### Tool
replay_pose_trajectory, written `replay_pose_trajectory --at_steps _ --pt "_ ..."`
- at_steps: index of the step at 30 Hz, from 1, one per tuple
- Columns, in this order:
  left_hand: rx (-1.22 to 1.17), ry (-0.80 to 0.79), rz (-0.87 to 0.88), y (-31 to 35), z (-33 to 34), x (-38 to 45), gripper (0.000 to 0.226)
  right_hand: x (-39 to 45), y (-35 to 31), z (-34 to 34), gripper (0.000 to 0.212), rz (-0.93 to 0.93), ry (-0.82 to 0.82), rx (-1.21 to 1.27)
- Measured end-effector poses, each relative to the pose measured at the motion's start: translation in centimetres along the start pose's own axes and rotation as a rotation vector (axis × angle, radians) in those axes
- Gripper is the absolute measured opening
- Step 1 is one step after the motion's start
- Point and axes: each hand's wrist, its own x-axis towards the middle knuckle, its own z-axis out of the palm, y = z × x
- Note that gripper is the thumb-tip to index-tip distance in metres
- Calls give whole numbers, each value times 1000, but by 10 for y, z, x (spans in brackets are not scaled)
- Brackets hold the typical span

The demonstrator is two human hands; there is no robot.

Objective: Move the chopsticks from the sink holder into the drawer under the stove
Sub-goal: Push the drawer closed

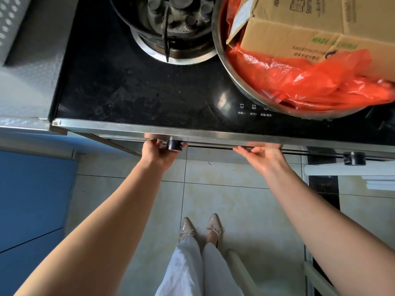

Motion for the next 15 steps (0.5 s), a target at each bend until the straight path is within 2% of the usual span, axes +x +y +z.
replay_pose_trajectory --at_steps 5,10,15 --pt "-25 9 -33 -1 -3 2 36 -2 3 0 28 -38 -18 -91" --pt "26 -11 -46 -1 -8 -11 48 -2 9 -9 18 -58 -53 -229" --pt "174 -27 5 -6 -18 -27 49 -3 10 -16 11 -113 18 -364"
